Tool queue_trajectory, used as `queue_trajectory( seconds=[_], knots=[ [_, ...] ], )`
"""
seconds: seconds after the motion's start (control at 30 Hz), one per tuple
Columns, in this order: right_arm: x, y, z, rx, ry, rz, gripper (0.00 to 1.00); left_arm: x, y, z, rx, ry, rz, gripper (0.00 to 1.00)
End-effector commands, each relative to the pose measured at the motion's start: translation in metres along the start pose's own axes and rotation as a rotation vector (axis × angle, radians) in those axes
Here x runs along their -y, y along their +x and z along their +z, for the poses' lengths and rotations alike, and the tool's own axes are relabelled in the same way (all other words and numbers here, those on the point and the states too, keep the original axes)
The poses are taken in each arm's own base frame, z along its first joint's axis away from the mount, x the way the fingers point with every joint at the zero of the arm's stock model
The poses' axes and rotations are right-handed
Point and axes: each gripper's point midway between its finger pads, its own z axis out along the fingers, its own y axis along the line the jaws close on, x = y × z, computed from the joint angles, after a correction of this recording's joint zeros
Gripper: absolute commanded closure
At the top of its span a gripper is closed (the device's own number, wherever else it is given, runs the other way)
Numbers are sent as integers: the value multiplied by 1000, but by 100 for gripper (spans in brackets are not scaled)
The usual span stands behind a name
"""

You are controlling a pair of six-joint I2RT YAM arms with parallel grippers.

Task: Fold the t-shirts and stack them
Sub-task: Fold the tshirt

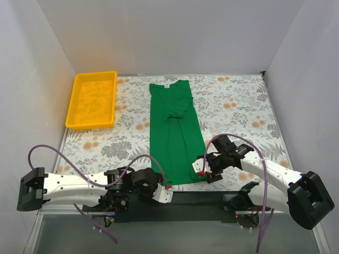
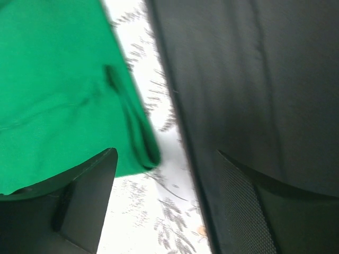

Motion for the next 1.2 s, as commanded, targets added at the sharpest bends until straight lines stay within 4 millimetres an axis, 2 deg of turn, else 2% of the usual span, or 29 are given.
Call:
queue_trajectory(
  seconds=[0.0,0.1,0.27,0.47,0.63,0.73,0.87,1.07,1.17],
  knots=[
    [2,-7,0,40,5,-10,23,-30,-27,-4,126,-99,-35,31],
    [2,-7,0,43,4,-11,23,-40,-30,-4,154,-101,-78,35],
    [2,-7,-1,43,11,-9,23,-38,-20,7,123,-63,-88,37],
    [3,-6,-2,47,19,-3,23,-36,-19,16,121,-42,-90,39],
    [3,-6,-2,47,18,-4,23,-34,-3,26,84,-51,-103,40],
    [2,-7,-2,52,22,-10,23,-37,7,29,71,-74,-124,48],
    [1,-9,-3,66,21,-17,23,-42,16,31,68,-105,-140,50],
    [0,-8,-2,65,14,-18,23,-40,20,32,59,-90,-146,66],
    [-2,-8,0,68,5,-29,24,-40,17,31,69,-84,-143,79]
  ],
)
